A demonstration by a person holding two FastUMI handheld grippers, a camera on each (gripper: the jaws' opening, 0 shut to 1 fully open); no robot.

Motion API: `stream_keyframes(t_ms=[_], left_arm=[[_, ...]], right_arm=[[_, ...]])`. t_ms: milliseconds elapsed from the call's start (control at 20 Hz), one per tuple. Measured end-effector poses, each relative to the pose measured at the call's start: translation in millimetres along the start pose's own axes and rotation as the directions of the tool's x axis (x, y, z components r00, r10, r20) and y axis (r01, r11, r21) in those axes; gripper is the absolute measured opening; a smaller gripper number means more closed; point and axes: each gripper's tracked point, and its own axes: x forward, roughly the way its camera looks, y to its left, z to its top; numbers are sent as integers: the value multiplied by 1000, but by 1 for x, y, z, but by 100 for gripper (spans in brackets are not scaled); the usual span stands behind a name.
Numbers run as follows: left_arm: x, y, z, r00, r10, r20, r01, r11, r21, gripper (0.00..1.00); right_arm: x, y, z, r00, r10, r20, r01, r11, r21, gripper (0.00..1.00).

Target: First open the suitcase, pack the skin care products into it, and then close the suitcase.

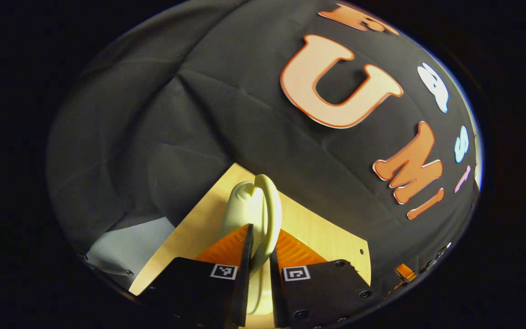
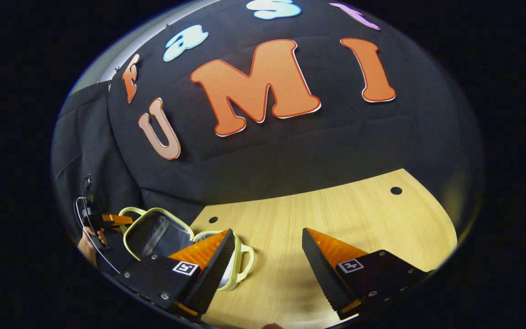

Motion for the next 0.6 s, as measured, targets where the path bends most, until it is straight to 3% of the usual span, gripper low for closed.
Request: stream_keyframes(t_ms=[150,250,600], left_arm=[[3,-45,-11,999,-39,-8,39,997,73,23],[3,-81,-23,994,-107,-32,110,990,91,24],[35,-169,-79,970,-209,-127,225,966,129,25]], right_arm=[[-13,-12,8,999,-16,29,16,1000,9,95],[-19,-19,12,998,-25,55,25,1000,2,95],[-33,-34,6,995,-51,88,51,999,0,95]])
